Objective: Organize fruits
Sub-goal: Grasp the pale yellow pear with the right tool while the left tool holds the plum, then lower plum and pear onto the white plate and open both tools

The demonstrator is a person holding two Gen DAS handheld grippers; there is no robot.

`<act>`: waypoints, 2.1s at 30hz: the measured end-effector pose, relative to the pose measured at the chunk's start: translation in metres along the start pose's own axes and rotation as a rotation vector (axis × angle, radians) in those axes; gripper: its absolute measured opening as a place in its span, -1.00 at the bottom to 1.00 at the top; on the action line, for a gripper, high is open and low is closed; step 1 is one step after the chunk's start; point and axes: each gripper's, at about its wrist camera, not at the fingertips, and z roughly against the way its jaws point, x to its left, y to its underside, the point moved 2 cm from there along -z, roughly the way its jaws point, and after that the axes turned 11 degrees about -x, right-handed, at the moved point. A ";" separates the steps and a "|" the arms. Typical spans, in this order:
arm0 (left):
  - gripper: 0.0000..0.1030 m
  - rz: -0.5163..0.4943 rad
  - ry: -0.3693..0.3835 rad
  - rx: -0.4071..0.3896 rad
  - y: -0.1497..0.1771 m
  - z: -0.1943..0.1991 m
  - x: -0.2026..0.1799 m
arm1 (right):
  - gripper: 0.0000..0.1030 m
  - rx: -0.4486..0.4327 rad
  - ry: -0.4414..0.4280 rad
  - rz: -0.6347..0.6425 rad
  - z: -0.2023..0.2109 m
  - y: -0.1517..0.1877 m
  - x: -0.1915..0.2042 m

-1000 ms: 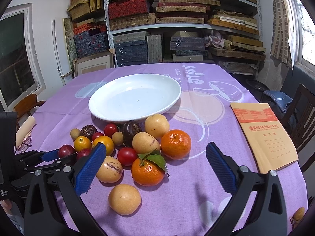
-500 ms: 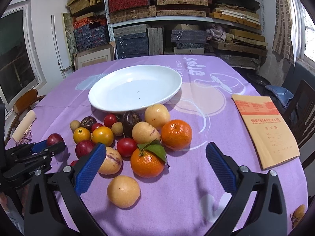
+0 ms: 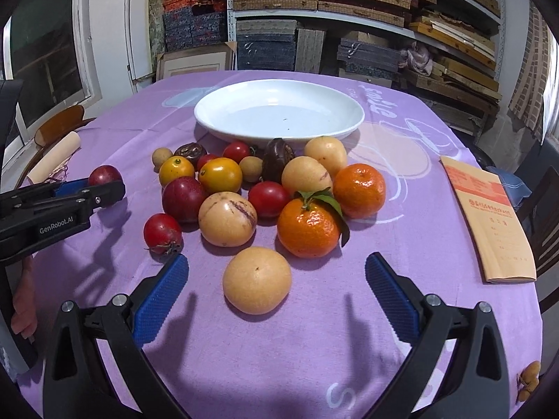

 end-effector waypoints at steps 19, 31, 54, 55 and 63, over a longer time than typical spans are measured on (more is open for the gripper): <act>-0.23 0.000 -0.002 0.023 0.002 -0.005 0.001 | -0.15 0.098 -0.081 0.011 -0.013 0.008 0.005; -0.23 -0.009 0.017 0.012 0.002 -0.002 -0.001 | -0.16 0.008 -0.142 -0.018 0.005 -0.003 0.003; -0.23 -0.067 0.030 0.086 -0.113 -0.138 -0.051 | -0.16 0.120 0.000 -0.039 -0.157 -0.151 -0.062; -0.23 -0.069 0.028 0.096 -0.112 -0.144 -0.050 | -0.15 0.128 0.003 -0.032 -0.161 -0.148 -0.060; 0.22 -0.079 -0.001 0.095 -0.113 -0.156 -0.050 | -0.01 0.143 0.018 -0.049 -0.181 -0.143 -0.062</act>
